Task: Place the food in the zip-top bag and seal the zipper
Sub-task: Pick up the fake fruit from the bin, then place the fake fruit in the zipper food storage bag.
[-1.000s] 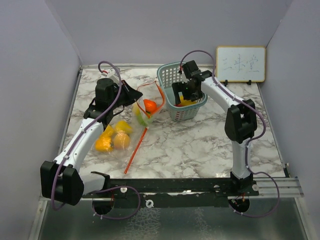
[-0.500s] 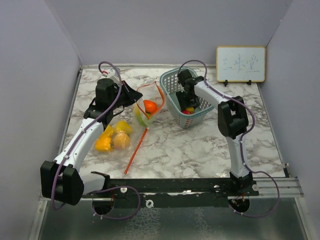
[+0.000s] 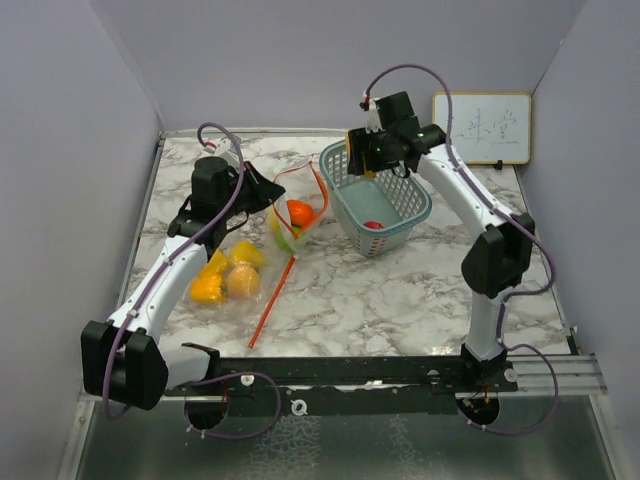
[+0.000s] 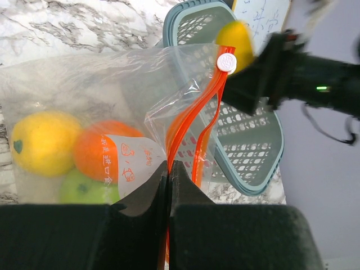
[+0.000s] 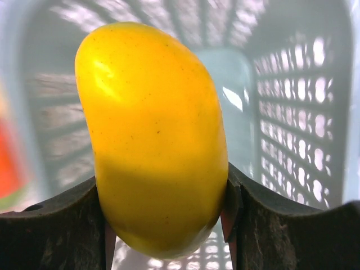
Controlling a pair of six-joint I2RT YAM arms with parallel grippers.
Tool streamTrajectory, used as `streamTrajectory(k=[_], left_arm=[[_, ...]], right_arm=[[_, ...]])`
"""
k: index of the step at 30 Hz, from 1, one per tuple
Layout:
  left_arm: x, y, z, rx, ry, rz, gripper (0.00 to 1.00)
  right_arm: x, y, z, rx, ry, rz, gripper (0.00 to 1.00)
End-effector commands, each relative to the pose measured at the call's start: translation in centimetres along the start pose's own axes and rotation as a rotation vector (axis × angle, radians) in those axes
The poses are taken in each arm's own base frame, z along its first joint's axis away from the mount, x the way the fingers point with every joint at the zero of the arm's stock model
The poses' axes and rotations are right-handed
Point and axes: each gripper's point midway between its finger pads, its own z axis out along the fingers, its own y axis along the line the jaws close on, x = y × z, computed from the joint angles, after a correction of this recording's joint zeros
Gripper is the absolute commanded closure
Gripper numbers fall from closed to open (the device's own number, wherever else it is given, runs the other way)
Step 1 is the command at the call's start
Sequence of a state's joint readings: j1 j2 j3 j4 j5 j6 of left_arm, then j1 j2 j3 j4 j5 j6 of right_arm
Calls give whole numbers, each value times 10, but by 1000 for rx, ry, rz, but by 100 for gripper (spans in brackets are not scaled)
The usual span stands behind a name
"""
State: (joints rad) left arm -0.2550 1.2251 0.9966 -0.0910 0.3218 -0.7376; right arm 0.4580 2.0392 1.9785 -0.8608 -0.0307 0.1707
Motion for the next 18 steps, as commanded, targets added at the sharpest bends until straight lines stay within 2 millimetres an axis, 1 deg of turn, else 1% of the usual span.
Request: streamTrajectory(k=[1, 3, 5, 6, 8, 10, 13, 16, 18], left_arm=[[-12, -8, -4, 23, -33, 25, 100], [-12, -8, -4, 24, -32, 23, 100], [-13, -10, -3, 32, -34, 21, 100], [-13, -11, -3, 34, -33, 18, 100], [-13, -12, -3, 40, -34, 14, 100], [-13, -13, -4, 44, -35, 11, 100], [-13, -15, -5, 55, -35, 0, 100], [-13, -18, -5, 64, -38, -11, 100], [-14, -19, -6, 69, -41, -19, 100]], right_arm=[[-80, 85, -103, -447, -337, -85, 77], [-80, 123, -139, -694, -374, -128, 76], [-72, 155, -172, -946, -371, -151, 76], [-66, 167, -184, -1036, -365, -154, 76], [-58, 184, -197, -1111, -379, -172, 75], [-50, 193, -195, -1122, -382, -162, 73], [-41, 199, -181, -1145, -349, -94, 73], [-36, 201, -163, -1130, -368, 18, 73], [-30, 199, -141, -1083, -366, 86, 73]])
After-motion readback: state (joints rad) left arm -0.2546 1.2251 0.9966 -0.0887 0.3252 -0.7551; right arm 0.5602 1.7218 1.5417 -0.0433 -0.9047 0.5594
